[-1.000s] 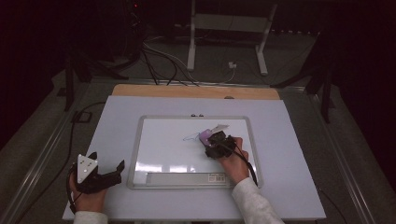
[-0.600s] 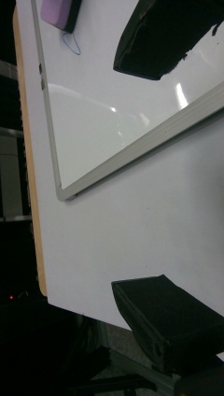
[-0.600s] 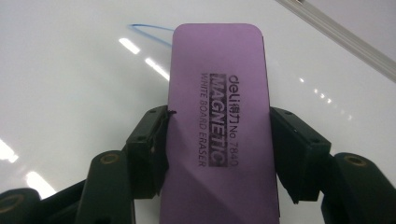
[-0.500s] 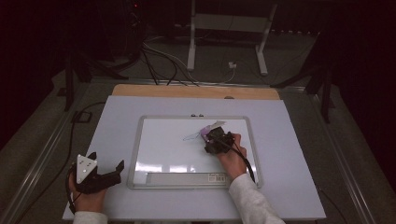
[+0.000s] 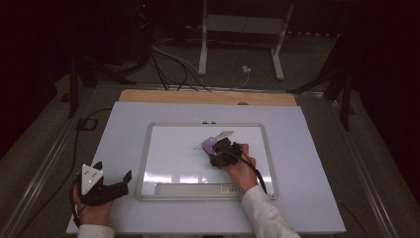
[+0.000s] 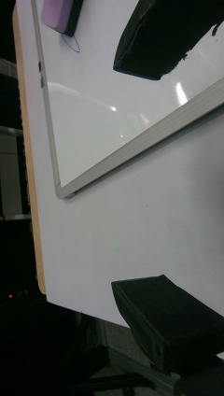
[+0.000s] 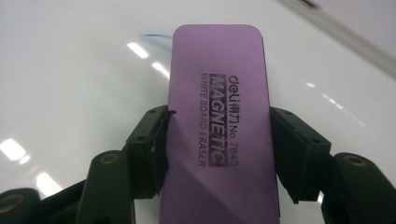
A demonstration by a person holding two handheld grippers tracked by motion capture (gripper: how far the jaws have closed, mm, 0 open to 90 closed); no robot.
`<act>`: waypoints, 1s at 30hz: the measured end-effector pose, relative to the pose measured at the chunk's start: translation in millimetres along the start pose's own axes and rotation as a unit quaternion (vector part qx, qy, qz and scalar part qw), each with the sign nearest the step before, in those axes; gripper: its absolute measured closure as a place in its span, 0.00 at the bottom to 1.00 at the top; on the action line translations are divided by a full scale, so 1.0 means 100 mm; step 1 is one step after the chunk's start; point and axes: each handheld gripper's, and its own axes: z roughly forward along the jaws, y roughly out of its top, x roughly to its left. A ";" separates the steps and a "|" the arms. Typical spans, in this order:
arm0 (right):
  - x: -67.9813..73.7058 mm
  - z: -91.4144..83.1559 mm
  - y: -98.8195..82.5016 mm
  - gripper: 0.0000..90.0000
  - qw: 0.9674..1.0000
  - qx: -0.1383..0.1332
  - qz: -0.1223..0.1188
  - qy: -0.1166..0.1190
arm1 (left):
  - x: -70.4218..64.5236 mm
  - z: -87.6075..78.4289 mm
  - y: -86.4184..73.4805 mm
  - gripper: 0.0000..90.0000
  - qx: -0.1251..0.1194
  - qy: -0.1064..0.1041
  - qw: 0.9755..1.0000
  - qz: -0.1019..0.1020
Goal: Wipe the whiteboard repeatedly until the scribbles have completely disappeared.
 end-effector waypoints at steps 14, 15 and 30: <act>0.06 0.06 0.09 0.46 1.000 0.001 -0.015 -0.013 | 0.00 -0.01 0.00 0.01 -0.001 0.001 1.000 -0.001; 0.02 0.06 0.10 0.46 0.999 0.006 -0.011 -0.032 | 0.00 -0.01 0.00 0.01 0.000 0.001 1.000 -0.001; -0.06 0.13 0.17 0.46 0.998 0.014 0.005 -0.061 | 0.01 -0.01 -0.01 0.01 -0.001 0.002 1.000 -0.002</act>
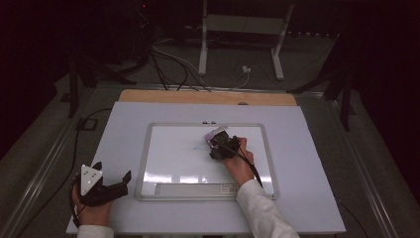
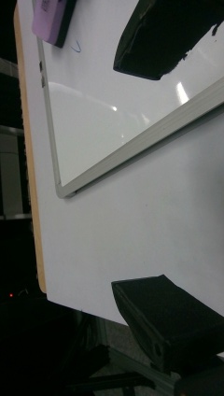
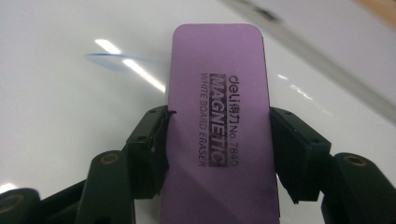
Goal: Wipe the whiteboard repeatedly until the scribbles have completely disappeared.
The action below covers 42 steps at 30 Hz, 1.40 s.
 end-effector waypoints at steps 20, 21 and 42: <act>0.24 -0.01 0.09 0.46 0.997 -0.013 -0.043 0.061 | -0.02 0.01 0.01 0.01 0.002 -0.003 1.000 0.005; 0.24 -0.01 0.10 0.46 0.997 -0.011 -0.045 0.058 | -0.02 0.01 0.01 0.01 0.000 -0.002 1.000 0.004; 0.11 0.04 0.10 0.46 1.000 -0.003 -0.005 0.016 | 0.00 0.01 0.00 0.01 0.001 -0.002 1.000 0.001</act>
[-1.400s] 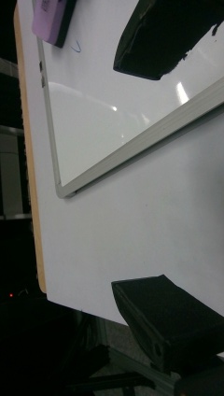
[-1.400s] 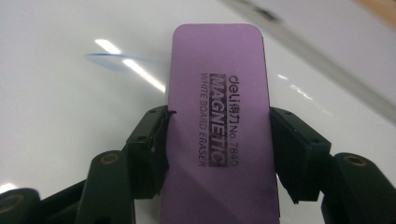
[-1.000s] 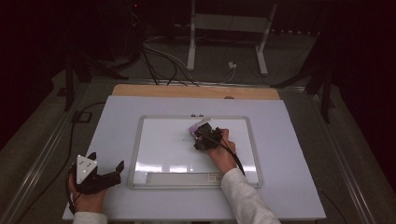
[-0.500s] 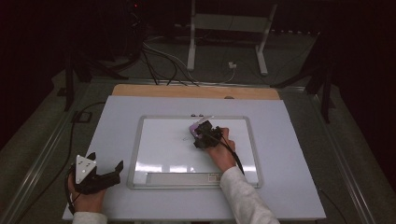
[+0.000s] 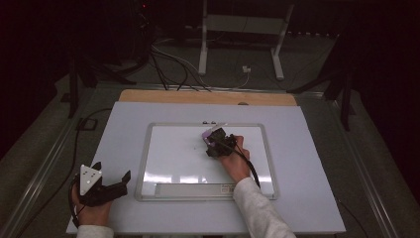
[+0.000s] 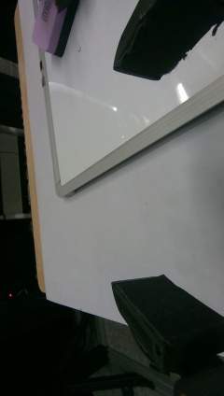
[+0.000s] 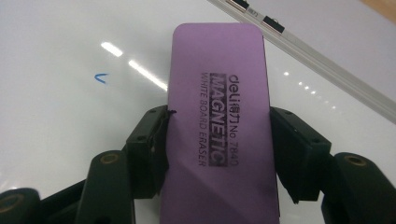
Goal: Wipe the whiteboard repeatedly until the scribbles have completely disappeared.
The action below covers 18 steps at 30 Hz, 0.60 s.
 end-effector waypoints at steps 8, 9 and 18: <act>0.27 -0.05 0.05 0.46 0.996 -0.009 -0.060 0.064 | -0.01 -0.01 0.00 0.01 -0.001 0.001 1.000 0.001; 0.23 -0.04 0.05 0.46 0.998 -0.007 -0.052 0.039 | 0.00 -0.01 0.00 0.01 -0.002 0.001 1.000 -0.001; 0.35 -0.08 0.05 0.46 0.993 -0.012 -0.082 0.080 | -0.02 -0.01 0.01 0.01 -0.001 0.000 1.000 0.003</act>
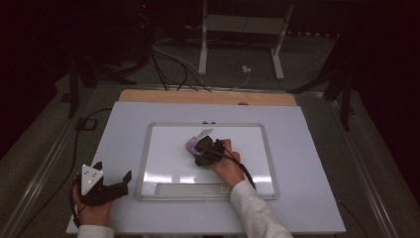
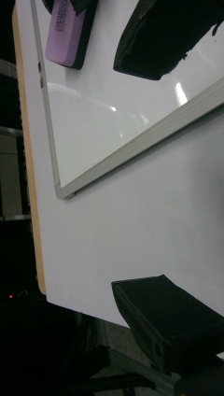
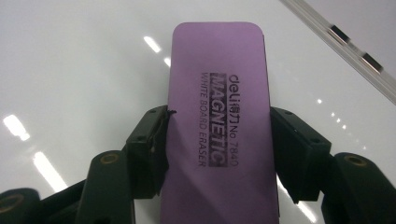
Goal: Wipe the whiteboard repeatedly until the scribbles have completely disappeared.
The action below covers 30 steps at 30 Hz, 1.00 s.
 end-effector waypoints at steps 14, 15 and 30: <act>-0.02 0.03 0.04 0.46 1.000 0.009 0.018 -0.020 | 0.00 -0.01 0.00 0.01 -0.001 0.000 1.000 0.000; -0.06 0.03 0.03 0.46 0.999 0.014 0.030 -0.032 | 0.01 -0.01 0.00 0.01 -0.001 0.000 1.000 -0.001; -0.40 -0.15 -0.30 0.46 0.992 0.031 0.100 -0.069 | 0.03 -0.03 -0.01 0.01 0.000 0.003 1.000 -0.004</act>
